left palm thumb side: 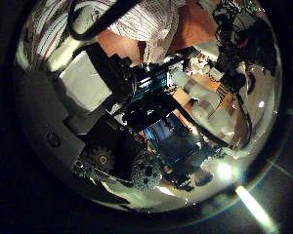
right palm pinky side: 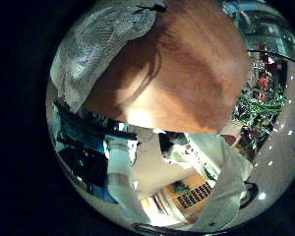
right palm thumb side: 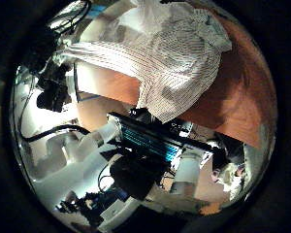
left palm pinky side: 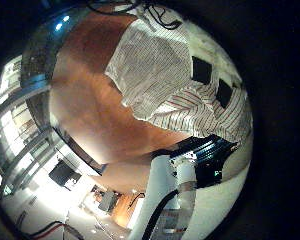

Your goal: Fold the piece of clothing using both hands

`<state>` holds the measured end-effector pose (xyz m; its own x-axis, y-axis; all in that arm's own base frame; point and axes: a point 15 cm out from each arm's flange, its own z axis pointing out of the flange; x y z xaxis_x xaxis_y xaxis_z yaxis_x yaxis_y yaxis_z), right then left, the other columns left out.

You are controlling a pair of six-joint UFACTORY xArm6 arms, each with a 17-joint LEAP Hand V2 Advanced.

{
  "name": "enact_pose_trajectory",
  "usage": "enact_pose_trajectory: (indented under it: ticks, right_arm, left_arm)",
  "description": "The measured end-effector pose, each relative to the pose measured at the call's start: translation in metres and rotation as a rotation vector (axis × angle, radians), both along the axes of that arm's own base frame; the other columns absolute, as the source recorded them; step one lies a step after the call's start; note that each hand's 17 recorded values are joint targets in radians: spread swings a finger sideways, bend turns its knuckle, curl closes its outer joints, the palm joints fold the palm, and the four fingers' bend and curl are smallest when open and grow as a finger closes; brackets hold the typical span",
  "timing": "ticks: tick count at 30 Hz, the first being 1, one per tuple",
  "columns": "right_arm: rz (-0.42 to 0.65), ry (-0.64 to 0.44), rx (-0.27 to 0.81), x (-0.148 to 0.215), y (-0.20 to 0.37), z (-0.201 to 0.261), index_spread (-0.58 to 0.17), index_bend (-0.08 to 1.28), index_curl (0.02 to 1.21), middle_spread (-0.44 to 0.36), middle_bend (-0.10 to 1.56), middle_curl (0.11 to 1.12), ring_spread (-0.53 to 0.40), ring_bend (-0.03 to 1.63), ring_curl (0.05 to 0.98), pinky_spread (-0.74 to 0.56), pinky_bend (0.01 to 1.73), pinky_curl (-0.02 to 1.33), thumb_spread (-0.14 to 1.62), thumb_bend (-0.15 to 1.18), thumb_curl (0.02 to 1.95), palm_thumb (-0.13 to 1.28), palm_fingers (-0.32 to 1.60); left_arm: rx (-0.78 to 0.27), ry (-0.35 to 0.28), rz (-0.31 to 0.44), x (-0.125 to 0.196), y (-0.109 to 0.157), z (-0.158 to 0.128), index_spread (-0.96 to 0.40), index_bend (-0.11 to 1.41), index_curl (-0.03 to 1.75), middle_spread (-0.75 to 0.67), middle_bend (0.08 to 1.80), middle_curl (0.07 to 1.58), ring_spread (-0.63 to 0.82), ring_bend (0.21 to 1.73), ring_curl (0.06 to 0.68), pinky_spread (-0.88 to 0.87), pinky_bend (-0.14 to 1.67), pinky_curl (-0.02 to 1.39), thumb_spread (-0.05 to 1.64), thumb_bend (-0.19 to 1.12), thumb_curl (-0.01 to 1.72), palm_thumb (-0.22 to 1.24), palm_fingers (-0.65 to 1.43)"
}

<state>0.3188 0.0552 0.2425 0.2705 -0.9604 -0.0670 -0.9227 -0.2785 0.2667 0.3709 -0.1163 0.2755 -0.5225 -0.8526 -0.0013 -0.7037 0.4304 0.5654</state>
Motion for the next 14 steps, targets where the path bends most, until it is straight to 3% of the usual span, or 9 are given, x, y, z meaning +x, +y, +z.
enact_pose_trajectory:
  ticks: [14]
  right_arm:
    - [0.026, -0.014, -0.005, 0.001, 0.000, 0.009, -0.294, 0.17, 0.33, -0.003, 0.29, 0.38, 0.163, 0.52, 0.190, 0.49, 0.51, 0.20, 1.14, -0.02, 0.25, 0.16, 0.31]
  left_arm:
    - [0.003, -0.008, 0.030, -0.012, -0.017, 0.010, -0.62, 0.19, 1.34, -0.61, 0.83, 0.97, -0.55, 0.98, 0.515, -0.81, 0.32, 0.84, 1.18, -0.01, 0.53, 0.77, 0.90]
